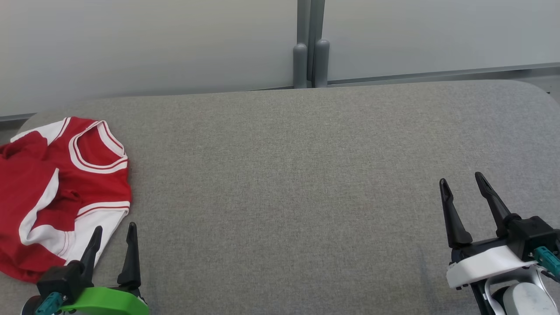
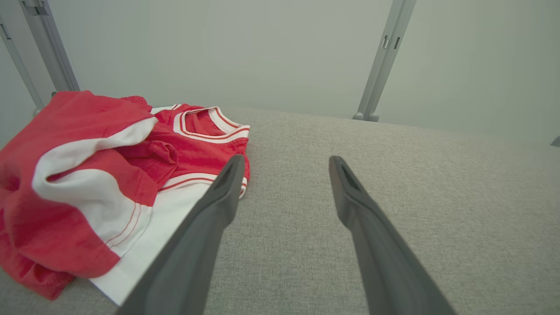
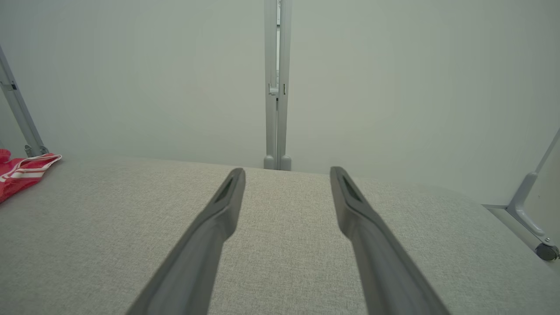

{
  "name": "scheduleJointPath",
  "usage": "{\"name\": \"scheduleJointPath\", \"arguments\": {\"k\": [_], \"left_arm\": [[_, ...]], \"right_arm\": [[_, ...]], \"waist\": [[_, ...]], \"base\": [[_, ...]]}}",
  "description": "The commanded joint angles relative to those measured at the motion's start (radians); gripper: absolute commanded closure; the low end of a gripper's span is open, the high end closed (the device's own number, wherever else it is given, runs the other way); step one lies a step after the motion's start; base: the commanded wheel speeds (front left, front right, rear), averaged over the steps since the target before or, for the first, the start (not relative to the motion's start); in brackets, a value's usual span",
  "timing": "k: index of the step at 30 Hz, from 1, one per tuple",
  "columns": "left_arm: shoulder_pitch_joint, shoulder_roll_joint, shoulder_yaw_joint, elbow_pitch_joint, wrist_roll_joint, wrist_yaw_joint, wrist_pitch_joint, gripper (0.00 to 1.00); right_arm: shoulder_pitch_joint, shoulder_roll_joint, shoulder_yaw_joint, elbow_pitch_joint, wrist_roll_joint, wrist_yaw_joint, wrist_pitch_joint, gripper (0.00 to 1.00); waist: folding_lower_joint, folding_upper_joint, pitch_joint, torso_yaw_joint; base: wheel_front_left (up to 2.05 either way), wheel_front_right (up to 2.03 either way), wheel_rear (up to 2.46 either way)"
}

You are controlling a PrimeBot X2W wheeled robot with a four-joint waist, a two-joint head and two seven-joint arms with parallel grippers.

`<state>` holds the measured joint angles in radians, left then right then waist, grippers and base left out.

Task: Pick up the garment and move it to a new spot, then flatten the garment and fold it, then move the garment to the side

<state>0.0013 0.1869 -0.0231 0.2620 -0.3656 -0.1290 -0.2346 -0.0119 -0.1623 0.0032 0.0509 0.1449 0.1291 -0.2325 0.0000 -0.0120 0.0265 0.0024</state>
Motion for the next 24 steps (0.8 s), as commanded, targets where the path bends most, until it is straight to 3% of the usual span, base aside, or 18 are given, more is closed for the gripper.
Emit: {"name": "scheduleJointPath", "arguments": {"k": [1, 13, 24], "left_arm": [[0.006, 0.010, 0.002, 0.000, 0.024, -0.003, -0.010, 0.00], [0.017, 0.016, -0.003, 0.014, 0.087, -0.003, -0.034, 0.00], [0.030, 0.010, 0.026, 0.016, 0.074, -0.003, -0.031, 0.00]], "right_arm": [[0.009, -0.007, 0.003, -0.009, -0.028, 0.002, -0.013, 0.00], [0.019, -0.016, 0.009, -0.014, -0.106, 0.002, -0.036, 0.00], [0.035, -0.007, 0.009, 0.030, -0.034, 0.002, -0.034, 0.00]], "waist": [[0.0000, 0.0109, -0.001, 0.001], [0.0000, 0.0120, -0.010, 0.004], [0.0000, 0.0120, -0.030, 0.018]], "base": [[0.00, 0.00, 0.00], [0.00, 0.00, 0.00], [0.00, 0.00, 0.00]]}}
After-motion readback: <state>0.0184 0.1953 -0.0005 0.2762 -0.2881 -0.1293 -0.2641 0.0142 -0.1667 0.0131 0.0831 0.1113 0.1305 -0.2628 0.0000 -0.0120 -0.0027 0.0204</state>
